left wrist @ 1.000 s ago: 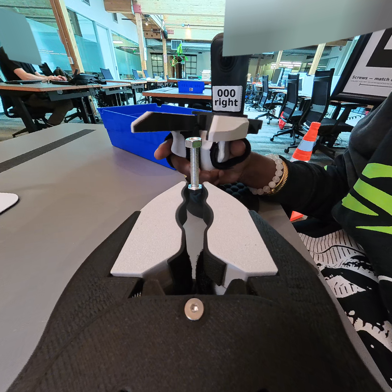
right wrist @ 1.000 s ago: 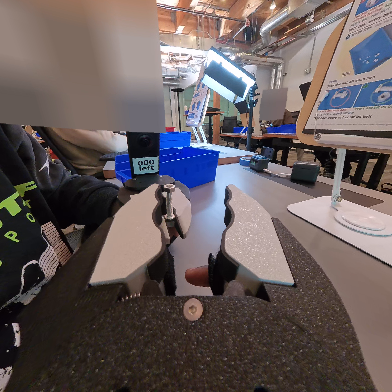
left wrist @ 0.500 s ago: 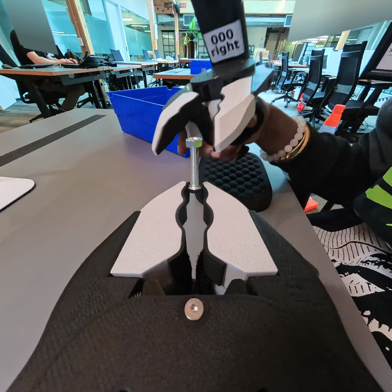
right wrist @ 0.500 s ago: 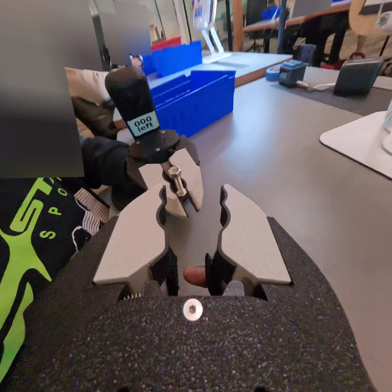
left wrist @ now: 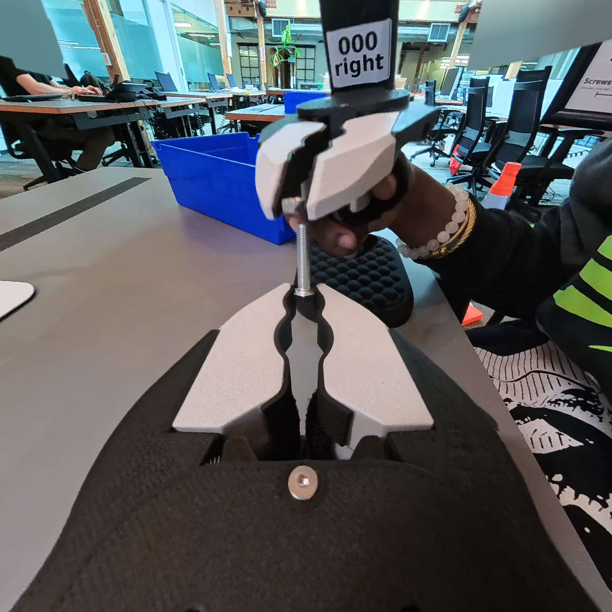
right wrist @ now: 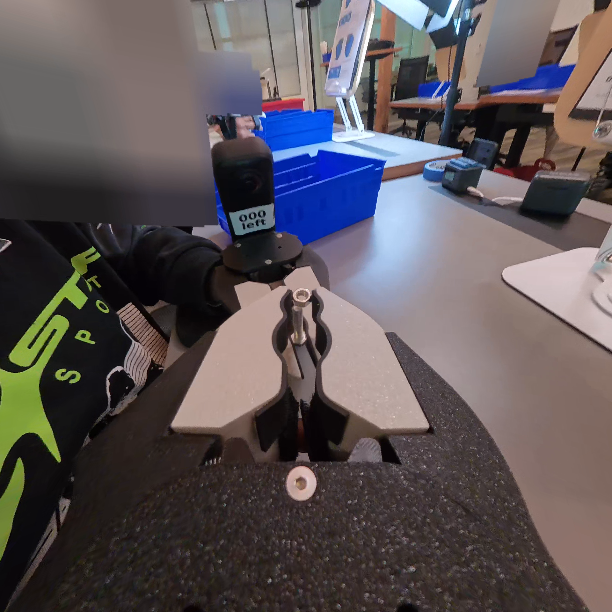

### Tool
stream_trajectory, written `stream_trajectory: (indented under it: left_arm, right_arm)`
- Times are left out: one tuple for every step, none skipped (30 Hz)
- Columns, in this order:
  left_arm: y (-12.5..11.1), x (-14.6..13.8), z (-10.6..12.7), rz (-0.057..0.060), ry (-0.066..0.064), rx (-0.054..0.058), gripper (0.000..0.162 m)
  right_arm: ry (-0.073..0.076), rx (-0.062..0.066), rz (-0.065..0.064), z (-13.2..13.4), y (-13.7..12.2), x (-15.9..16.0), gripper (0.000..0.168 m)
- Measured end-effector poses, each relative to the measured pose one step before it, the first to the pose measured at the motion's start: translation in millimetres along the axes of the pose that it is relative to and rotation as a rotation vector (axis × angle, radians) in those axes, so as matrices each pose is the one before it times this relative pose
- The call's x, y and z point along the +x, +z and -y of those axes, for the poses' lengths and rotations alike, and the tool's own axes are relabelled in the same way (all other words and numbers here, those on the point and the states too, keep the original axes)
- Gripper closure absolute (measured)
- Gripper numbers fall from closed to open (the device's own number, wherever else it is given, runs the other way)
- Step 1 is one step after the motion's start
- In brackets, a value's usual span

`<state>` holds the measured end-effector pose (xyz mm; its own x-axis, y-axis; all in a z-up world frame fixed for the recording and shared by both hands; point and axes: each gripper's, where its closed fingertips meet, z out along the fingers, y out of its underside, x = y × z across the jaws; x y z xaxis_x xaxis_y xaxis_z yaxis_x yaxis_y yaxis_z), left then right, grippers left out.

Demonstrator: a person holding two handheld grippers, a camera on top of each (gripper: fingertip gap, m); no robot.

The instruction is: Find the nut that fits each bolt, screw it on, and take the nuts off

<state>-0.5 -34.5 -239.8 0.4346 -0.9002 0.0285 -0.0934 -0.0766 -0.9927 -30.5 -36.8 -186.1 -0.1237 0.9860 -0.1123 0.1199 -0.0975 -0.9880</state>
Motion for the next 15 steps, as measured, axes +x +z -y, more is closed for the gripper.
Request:
stream_trajectory:
  left_arm:
    - [0.46, 1.26, -0.78, -0.0059, 0.0041, -0.0042, 0.152]
    - [0.31, 0.68, -0.41, -0.0036, 0.0018, -0.0028, 0.152]
    - [0.05, -0.21, -0.02, 0.0006, -0.0014, 0.0006, 0.152]
    - [-0.33, -0.54, 0.48, 0.0010, -0.0041, 0.0033, 0.152]
    - [-0.65, -0.65, 0.85, 0.0018, -0.0058, 0.0058, 0.152]
    - [-0.63, -0.99, 0.98, 0.0036, -0.0061, 0.0067, 0.152]
    - [-0.49, -0.97, 0.90, 0.0034, -0.0068, 0.0067, 0.152]
    - [-0.32, -0.96, 0.85, 0.0037, -0.0075, 0.0060, 0.152]
    - [-0.22, -0.83, 0.70, 0.0039, -0.0054, 0.0047, 0.152]
    - [-0.26, -0.32, 0.57, 0.0022, 0.0000, 0.0040, 0.152]
    - [-0.22, 0.02, 0.85, 0.0015, 0.0028, 0.0048, 0.152]
    - [-0.24, 0.11, 1.25, 0.0013, 0.0009, 0.0071, 0.152]
    - [-0.13, -0.22, 1.17, 0.0014, -0.0026, 0.0078, 0.152]
    - [-0.16, -0.32, 0.72, 0.0006, -0.0047, 0.0048, 0.152]
    - [0.05, -0.49, 0.10, 0.0003, -0.0050, 0.0012, 0.152]
  right_arm:
    - [-0.0081, 0.0350, 0.0039, 5.66, -2.32, -1.22, 0.157]
    - [-0.0067, 0.0403, 0.0009, 6.87, -3.20, -0.73, 0.157]
    - [-0.0059, 0.0335, -0.0091, 6.80, -4.33, 0.58, 0.157]
    - [-0.0114, 0.0234, -0.0241, 6.57, -5.82, 2.41, 0.157]
    - [-0.0192, 0.0122, -0.0434, 6.14, -8.11, 5.39, 0.157]
    - [-0.0235, 0.0008, -0.0637, 5.71, -10.58, 9.06, 0.157]
    - [-0.0241, -0.0083, -0.0849, 5.17, -12.85, 13.62, 0.157]
    - [-0.0253, -0.0193, -0.1042, 3.90, -14.93, 18.42, 0.157]
    - [-0.0280, -0.0330, -0.1194, 1.95, -16.30, 23.09, 0.157]
    - [-0.0267, -0.0438, -0.1338, -0.86, -17.12, 27.81, 0.157]
    - [-0.0146, -0.0506, -0.1418, -3.94, -16.47, 31.52, 0.157]
    - [0.0050, -0.0561, -0.1308, -7.08, -13.78, 31.68, 0.157]
    - [0.0199, -0.0643, -0.1084, -10.48, -9.82, 28.96, 0.157]
    - [0.0233, -0.0713, -0.0912, -13.25, -5.73, 25.60, 0.157]
    - [0.0198, -0.0721, -0.0729, -14.86, -1.84, 21.11, 0.157]
